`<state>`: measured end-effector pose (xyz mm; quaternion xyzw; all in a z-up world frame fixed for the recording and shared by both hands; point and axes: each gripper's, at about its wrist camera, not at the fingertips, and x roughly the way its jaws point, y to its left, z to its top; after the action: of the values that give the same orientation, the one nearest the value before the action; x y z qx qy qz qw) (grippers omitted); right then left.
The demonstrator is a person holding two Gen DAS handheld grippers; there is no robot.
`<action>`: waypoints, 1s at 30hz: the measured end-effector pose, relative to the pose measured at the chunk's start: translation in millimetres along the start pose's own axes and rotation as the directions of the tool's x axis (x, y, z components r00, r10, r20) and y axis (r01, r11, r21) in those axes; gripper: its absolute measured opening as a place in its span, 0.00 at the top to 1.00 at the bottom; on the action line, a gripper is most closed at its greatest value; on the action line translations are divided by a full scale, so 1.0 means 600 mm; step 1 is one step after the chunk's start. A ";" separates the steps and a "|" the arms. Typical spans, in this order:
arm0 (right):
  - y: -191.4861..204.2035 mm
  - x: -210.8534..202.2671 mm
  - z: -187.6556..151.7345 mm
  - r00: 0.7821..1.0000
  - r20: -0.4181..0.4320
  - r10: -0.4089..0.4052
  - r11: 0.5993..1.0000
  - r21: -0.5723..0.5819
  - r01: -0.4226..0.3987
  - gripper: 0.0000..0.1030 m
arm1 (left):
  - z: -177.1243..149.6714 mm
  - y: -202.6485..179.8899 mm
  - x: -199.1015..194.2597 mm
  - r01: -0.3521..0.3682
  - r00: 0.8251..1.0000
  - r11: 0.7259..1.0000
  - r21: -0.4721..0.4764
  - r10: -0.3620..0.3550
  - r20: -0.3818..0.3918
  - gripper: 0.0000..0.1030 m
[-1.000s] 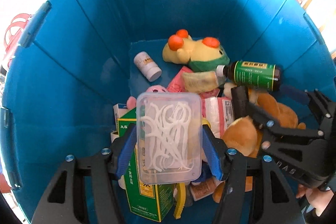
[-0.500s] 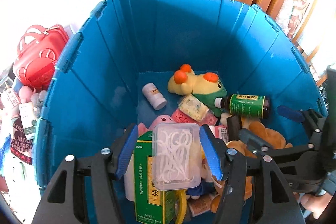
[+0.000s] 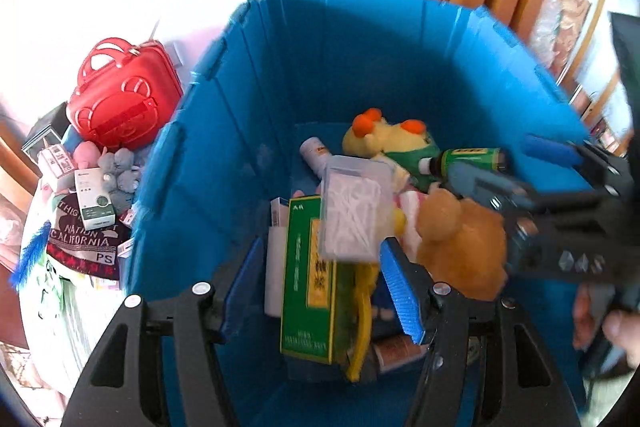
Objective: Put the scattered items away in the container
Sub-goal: 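Move both tools back to the pile of items on the bed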
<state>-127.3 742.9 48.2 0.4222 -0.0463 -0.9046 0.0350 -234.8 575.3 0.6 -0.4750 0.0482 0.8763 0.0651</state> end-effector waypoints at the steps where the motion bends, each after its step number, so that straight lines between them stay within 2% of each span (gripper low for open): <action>1: 0.006 -0.015 0.000 1.000 0.028 0.012 1.000 -0.009 -0.012 0.00 | -0.009 0.005 -0.018 0.011 1.000 1.000 -0.007 -0.010 0.019 0.42; 5: 0.029 -0.069 -0.005 0.993 0.104 0.050 0.998 -0.041 -0.046 0.00 | -0.053 0.047 -0.088 0.025 0.994 0.997 -0.069 -0.018 0.104 0.42; 9: 0.066 -0.131 -0.023 0.976 0.186 0.115 0.991 -0.083 -0.101 0.00 | -0.099 0.109 -0.144 -0.031 0.979 0.987 -0.157 0.062 0.195 0.40; 10: 0.077 -0.142 -0.029 0.970 0.204 0.133 0.989 -0.092 -0.116 0.00 | -0.110 0.126 -0.153 -0.040 0.975 0.982 -0.183 0.079 0.210 0.36; 11: 0.094 -0.156 -0.038 0.962 0.225 0.153 0.986 -0.103 -0.132 0.00 | -0.124 0.148 -0.162 -0.047 0.970 0.975 -0.217 0.096 0.223 0.33; 14: 0.140 -0.172 -0.053 0.951 0.254 0.176 0.981 -0.124 -0.148 0.00 | -0.164 0.210 -0.178 -0.067 0.963 0.957 -0.283 0.136 0.232 0.33; 18: 0.229 -0.177 -0.068 0.944 0.278 0.179 0.978 -0.153 -0.141 0.00 | -0.219 0.303 -0.197 -0.106 0.957 0.936 -0.335 0.188 0.223 0.33; 21: 0.305 -0.183 -0.074 0.934 0.300 0.193 0.975 -0.169 -0.147 0.00 | -0.266 0.378 -0.217 -0.140 0.944 0.922 -0.361 0.235 0.234 0.33; 25: 0.433 -0.184 -0.087 0.928 0.322 0.189 0.975 -0.173 -0.139 0.00 | -0.338 0.490 -0.247 -0.154 0.930 0.922 -0.356 0.257 0.264 0.33; 30: 0.587 -0.171 -0.112 0.923 0.314 0.223 0.966 -0.195 -0.167 0.00 | -0.411 0.633 -0.277 -0.169 0.912 0.915 -0.366 0.286 0.294 0.33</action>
<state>-1.8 400.1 123.1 0.2519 -0.0186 -0.9556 0.1514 -2.0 152.8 14.7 -0.3108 -0.0568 0.9420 -0.1129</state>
